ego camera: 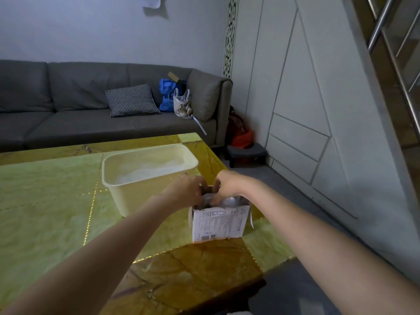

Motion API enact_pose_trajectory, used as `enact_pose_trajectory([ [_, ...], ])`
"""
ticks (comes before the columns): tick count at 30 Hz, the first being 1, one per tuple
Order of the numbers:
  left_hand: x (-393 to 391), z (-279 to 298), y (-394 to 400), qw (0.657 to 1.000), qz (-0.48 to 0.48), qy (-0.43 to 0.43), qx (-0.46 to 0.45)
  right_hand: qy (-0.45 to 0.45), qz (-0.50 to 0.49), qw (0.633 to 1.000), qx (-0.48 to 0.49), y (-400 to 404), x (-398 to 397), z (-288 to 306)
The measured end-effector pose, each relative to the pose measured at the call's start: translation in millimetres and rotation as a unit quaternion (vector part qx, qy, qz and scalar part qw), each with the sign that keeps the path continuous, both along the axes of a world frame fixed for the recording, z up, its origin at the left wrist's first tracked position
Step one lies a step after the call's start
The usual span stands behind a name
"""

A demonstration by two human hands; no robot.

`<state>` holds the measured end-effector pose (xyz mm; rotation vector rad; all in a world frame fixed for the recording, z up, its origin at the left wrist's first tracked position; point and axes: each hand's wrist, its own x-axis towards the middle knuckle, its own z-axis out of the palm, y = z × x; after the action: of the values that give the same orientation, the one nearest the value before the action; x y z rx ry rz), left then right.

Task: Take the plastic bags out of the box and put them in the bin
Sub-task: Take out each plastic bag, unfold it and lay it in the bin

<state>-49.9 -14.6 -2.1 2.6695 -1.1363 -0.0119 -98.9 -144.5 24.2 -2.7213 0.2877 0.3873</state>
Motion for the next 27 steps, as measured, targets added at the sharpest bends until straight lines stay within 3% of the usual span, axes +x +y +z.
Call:
enact_pose_trajectory([
  [6, -2.1, 4.9, 4.9, 0.998, -0.022, 0.059, 0.007, -0.007, -0.016, 1.000, 0.020, -0.3, -0.9, 4.2],
  [12, -3.6, -1.3, 3.8, 0.994, -0.032, 0.108, 0.010, 0.009, -0.003, 0.994, 0.113, 3.5, -2.1, 13.7],
  [15, -2.4, -4.4, 4.6, 0.986, -0.037, 0.165, -0.015, 0.011, -0.027, 0.978, 0.206, 0.3, 0.1, 11.4],
  [19, 4.3, -10.9, 6.1, 0.991, -0.016, 0.132, -0.020, -0.088, -0.034, 0.962, 0.257, -2.5, 7.3, 6.6],
  [22, 10.8, -17.2, 3.4, 0.988, 0.003, 0.147, -0.042, -0.151, -0.032, 0.919, 0.364, -2.9, 11.3, 16.8],
  [27, 20.0, -25.0, -4.7, 0.985, 0.003, 0.157, -0.071, -0.255, -0.053, 0.801, 0.539, -7.8, 18.3, 61.2],
])
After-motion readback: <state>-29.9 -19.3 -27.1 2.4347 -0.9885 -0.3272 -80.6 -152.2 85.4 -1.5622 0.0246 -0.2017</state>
